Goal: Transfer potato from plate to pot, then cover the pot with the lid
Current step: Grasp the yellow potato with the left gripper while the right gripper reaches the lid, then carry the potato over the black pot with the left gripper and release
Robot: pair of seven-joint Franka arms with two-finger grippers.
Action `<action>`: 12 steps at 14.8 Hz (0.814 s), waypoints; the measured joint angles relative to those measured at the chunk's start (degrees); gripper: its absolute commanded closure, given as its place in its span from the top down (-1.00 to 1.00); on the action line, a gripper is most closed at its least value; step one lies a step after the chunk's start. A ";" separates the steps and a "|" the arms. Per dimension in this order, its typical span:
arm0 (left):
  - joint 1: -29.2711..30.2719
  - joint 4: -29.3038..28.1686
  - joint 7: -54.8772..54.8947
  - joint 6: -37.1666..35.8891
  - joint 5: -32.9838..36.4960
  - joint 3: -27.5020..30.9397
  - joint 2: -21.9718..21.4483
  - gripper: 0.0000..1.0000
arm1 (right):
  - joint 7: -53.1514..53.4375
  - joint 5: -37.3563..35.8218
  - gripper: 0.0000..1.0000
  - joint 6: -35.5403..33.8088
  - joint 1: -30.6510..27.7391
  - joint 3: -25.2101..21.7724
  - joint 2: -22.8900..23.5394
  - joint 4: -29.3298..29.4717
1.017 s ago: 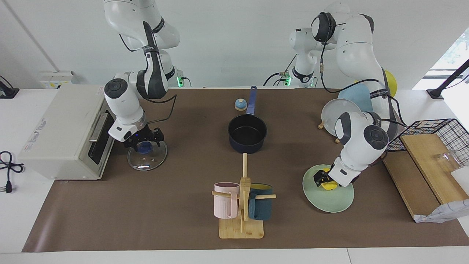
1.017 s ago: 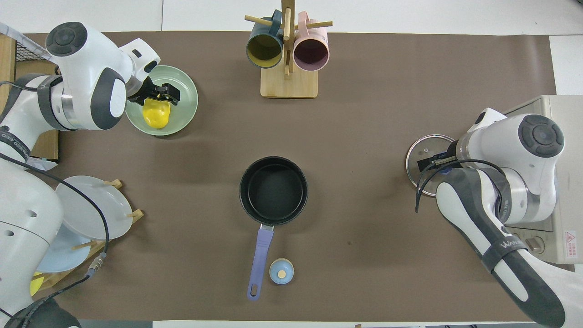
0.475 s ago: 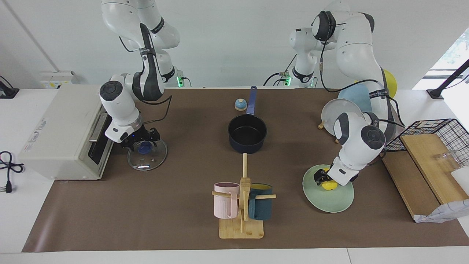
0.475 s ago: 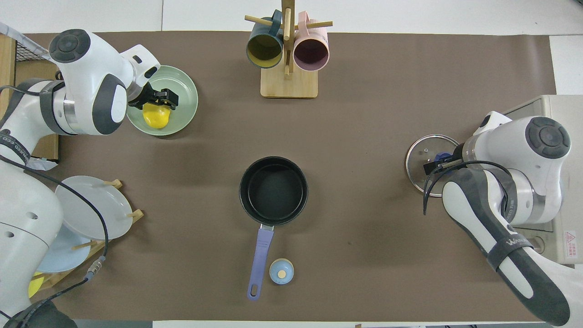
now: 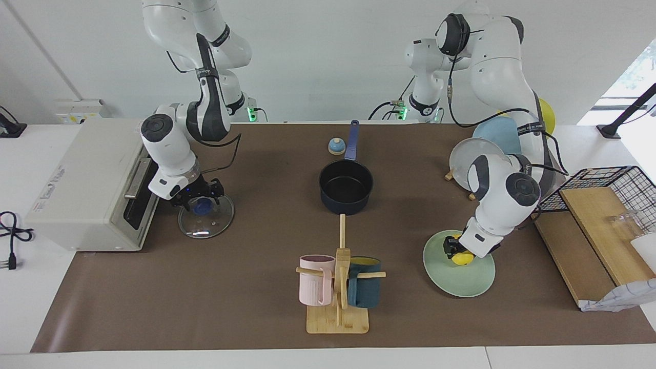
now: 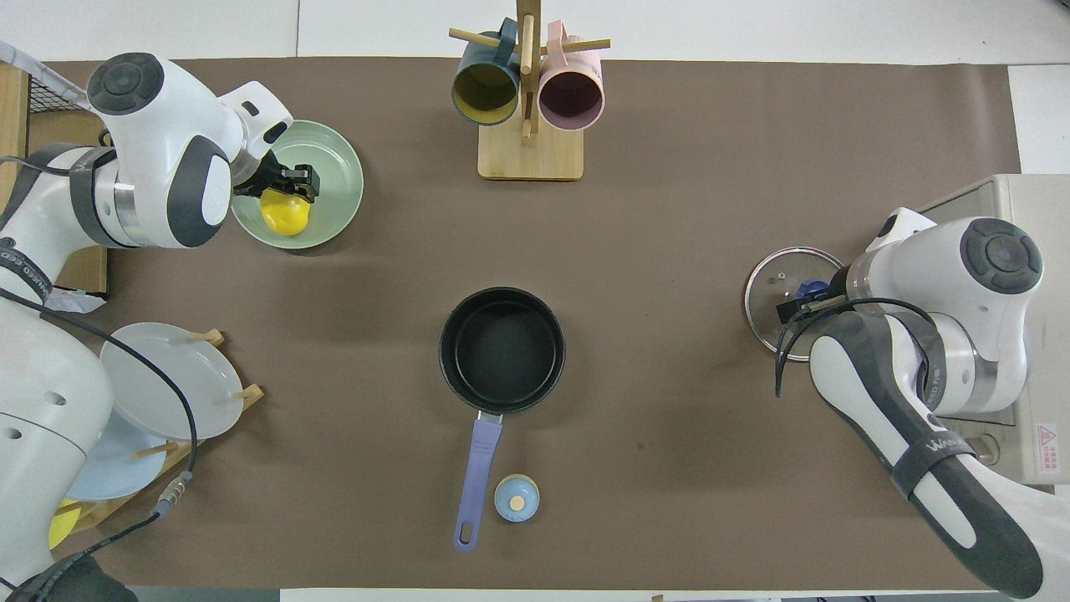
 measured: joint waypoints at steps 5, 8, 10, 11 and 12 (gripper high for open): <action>-5.92 2.63 -10.65 -16.39 -0.12 -0.97 -13.28 -1.00 | -1.92 0.03 0.21 -0.01 -0.61 -0.07 -0.01 -0.02; -13.60 -2.73 -20.93 -18.86 -0.16 -1.28 -19.77 -1.00 | -1.92 0.03 -0.22 -0.01 -0.61 -0.07 -0.06 -0.05; -18.88 -8.72 -26.42 -14.47 -0.16 -1.41 -22.03 -1.00 | -1.93 0.03 -0.58 -0.87 -0.58 -0.05 -0.05 0.18; -21.19 -12.30 -28.74 -10.61 -0.15 -1.45 -22.85 -1.00 | -1.94 0.03 -0.72 -2.53 -0.51 0.00 -0.06 0.78; -23.16 -15.60 -30.63 -6.89 -0.16 -1.47 -23.40 -1.00 | -1.95 0.03 -0.86 -4.95 -0.43 0.10 -0.07 2.06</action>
